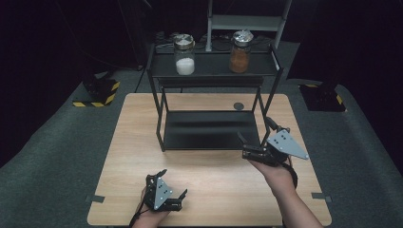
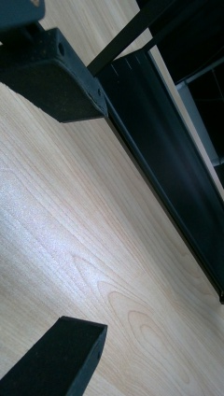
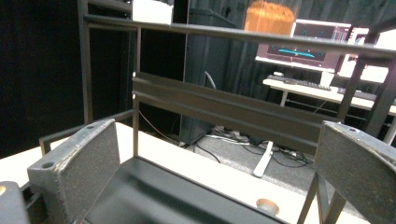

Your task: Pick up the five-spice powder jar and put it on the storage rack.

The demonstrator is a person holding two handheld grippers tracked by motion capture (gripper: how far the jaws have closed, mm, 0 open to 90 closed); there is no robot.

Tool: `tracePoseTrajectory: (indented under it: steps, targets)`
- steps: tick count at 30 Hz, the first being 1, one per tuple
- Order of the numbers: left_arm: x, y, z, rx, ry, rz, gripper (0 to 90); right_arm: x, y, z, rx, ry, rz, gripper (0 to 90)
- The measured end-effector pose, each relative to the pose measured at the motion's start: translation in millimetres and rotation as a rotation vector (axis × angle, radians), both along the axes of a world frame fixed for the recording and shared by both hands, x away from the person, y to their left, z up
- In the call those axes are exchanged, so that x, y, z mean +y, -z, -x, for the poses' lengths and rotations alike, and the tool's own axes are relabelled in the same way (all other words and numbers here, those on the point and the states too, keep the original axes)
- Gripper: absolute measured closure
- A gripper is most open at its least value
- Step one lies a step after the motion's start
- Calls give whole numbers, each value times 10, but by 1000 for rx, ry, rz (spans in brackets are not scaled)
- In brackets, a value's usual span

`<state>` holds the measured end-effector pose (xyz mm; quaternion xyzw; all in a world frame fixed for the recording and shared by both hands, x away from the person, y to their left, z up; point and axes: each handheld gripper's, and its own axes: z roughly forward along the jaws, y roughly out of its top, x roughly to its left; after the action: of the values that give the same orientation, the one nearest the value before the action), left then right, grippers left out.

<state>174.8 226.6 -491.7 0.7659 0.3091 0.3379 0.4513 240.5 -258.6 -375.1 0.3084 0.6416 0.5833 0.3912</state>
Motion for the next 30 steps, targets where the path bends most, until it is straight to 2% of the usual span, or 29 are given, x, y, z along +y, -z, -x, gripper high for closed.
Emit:
tracePoseTrajectory:
  steps: [10, 14, 30]
  targets:
    - [-34, 4, 20, -14, 2, -24, 6, -70, 244, 144, 43, 2, 13, 0]
    - [-30, 7, 20, -15, 3, -21, 6, -87, 347, 193, 61, 8, 22, 0]
    - [-30, 12, 24, -18, 5, -22, 6, -209, 781, 340, 170, 45, 127, 0]
